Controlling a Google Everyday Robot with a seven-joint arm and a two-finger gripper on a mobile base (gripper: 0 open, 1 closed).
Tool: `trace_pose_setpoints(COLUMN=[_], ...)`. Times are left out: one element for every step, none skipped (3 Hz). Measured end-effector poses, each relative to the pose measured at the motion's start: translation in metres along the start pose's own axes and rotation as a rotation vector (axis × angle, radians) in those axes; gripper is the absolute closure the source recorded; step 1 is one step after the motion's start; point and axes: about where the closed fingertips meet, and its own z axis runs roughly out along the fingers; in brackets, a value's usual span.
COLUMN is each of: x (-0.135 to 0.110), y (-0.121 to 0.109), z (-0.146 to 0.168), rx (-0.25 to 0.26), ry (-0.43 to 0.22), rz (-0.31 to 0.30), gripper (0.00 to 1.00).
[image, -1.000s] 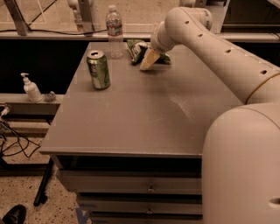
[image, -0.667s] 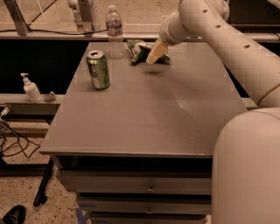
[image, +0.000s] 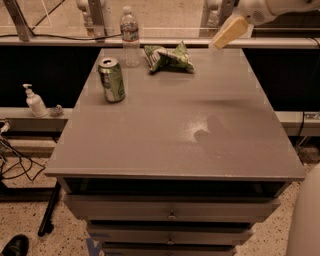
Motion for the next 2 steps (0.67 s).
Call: trace_pose_setpoints(x=[-0.0212,-0.0201], y=[0.0020,0.0060], z=[-0.0889,-0.0918], rx=[-0.006,-0.020], ry=[-0.094,-0.101], rz=[-0.013,-0.006], gripper=[0.00,0.00])
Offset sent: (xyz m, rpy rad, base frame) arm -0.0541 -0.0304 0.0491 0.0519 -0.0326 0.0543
